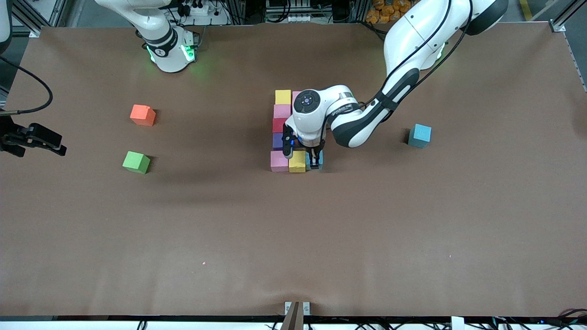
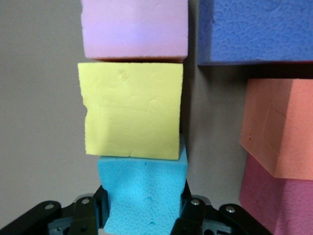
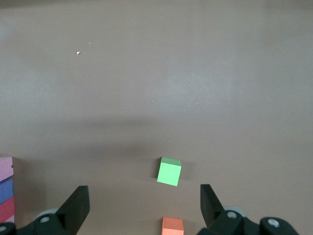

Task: Arrange 11 blocks into digit 3
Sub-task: 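Lower the cyan cube beside the yellow cube and open the left gripper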

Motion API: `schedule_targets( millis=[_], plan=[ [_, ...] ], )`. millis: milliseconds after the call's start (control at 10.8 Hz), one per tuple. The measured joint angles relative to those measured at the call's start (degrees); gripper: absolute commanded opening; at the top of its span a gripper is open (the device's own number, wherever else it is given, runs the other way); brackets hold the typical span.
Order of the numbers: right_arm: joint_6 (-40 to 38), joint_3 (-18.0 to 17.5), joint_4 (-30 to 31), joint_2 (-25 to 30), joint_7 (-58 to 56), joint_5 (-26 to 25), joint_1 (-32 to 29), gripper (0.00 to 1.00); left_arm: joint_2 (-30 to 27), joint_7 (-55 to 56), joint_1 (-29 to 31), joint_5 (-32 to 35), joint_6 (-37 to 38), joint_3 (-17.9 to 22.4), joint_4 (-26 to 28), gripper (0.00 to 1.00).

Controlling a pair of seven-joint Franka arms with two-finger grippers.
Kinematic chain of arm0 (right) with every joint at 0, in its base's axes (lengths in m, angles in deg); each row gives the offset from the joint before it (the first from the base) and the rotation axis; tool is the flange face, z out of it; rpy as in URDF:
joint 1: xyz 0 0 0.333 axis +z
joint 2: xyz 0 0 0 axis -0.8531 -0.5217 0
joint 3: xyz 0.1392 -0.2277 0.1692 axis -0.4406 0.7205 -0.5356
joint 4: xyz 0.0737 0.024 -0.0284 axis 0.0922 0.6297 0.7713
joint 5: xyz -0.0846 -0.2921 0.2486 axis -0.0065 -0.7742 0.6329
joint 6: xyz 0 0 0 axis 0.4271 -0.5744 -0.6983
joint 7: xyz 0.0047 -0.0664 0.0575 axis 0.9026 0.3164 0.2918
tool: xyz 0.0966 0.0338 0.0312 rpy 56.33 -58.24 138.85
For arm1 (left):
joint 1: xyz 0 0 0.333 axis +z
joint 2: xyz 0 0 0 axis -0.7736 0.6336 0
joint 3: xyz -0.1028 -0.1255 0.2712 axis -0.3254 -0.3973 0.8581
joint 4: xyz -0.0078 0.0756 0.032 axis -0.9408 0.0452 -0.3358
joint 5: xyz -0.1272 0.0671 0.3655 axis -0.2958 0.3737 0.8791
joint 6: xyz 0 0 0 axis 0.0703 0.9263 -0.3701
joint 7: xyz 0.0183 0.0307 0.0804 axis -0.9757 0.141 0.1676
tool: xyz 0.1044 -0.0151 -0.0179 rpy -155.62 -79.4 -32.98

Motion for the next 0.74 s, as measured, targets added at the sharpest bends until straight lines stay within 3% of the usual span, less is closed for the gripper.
schedule_targets(
  millis=[92, 185, 738],
  plan=[
    [0.04, 0.0, 0.0, 0.0, 0.0, 0.0, 0.0, 1.0, 0.2, 0.0, 0.0, 0.0, 0.0, 0.02, -0.34, 0.48],
    [0.04, 0.0, 0.0, -0.01, 0.0, 0.0, -0.01, 1.0, 0.37, 0.0, 0.0, 0.0, 0.0, 0.03, -0.6, 0.99],
    [0.05, 0.02, 0.02, -0.17, 0.0, 0.0, -0.14, 1.0, 0.05, 0.01, 0.61, -0.06, -0.26, 0.28, -2.64, 1.0]
  ],
)
